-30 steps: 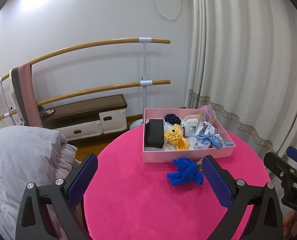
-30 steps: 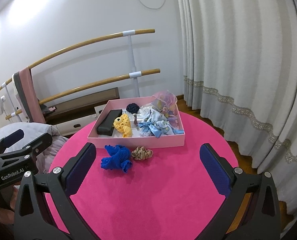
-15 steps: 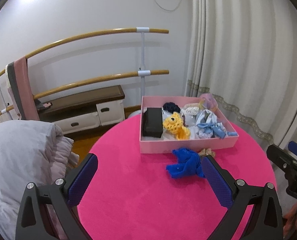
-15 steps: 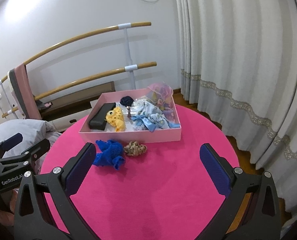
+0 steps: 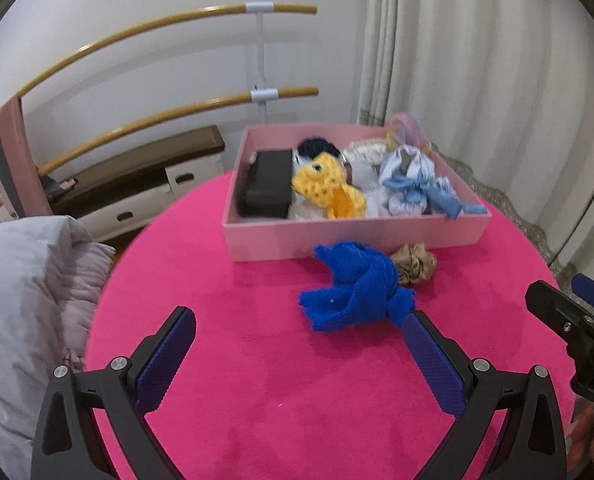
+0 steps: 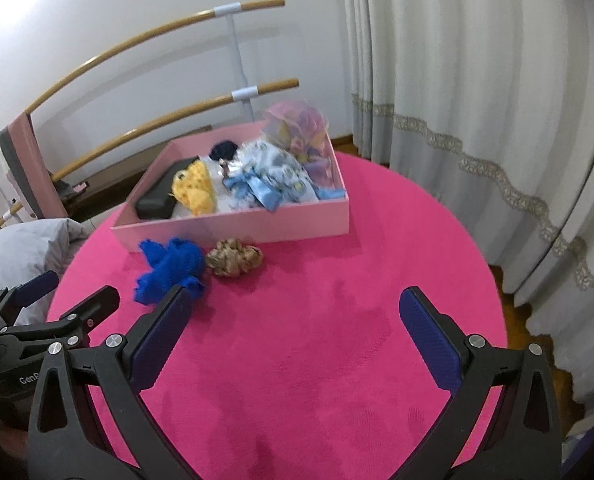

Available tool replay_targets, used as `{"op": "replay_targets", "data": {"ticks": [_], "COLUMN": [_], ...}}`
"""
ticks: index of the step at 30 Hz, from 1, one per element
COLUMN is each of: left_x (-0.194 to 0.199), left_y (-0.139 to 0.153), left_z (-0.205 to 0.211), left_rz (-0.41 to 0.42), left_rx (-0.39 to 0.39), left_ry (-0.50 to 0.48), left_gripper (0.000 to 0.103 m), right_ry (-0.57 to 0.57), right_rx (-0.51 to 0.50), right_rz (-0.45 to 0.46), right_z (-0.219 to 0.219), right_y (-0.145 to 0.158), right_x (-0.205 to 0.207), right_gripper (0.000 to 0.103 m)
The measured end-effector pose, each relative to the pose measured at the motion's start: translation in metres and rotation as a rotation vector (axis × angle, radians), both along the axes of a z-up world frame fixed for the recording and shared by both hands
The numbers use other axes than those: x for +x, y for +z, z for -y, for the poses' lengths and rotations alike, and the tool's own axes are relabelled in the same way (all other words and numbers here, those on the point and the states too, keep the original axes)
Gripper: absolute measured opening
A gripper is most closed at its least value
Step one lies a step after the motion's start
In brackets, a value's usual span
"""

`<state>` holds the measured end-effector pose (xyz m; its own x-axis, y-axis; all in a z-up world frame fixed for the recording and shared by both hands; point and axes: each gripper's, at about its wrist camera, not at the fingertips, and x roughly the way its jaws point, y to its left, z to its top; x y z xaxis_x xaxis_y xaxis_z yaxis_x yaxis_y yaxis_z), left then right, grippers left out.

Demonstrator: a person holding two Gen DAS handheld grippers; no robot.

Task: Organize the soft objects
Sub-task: 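Grasp the blue knitted cloth with the left tool while the right grasps the tan scrunchie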

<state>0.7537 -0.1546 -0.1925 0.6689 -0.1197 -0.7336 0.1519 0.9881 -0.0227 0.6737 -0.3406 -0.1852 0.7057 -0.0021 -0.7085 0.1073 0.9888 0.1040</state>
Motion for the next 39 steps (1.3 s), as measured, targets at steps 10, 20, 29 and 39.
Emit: {"op": "replay_targets", "data": {"ticks": [10,20,29,39], "left_x": [0.059,0.090,0.078,0.075], "left_y": [-0.048,-0.075,-0.079,-0.077], "left_z": [0.031,0.010,-0.004,-0.010], "left_rz": [-0.058,-0.119,-0.049,-0.056], "left_rx": [0.005,-0.070,-0.005,-0.038], "left_ry": [-0.024,-0.022,0.024,0.042], "left_gripper": [0.102,0.033,0.033,0.039], "right_ry": [-0.038,0.016,0.100,0.126], "right_rx": [0.022,0.032,0.004,-0.080], "right_rz": [-0.055,-0.089,-0.128,-0.145], "right_z": [0.024,0.006,-0.033,-0.055], "right_y": [-0.025,-0.039,-0.058,-0.072], "right_x": [0.018,0.044,0.083,0.107], "right_gripper": [0.103,0.103,0.103,0.062]}}
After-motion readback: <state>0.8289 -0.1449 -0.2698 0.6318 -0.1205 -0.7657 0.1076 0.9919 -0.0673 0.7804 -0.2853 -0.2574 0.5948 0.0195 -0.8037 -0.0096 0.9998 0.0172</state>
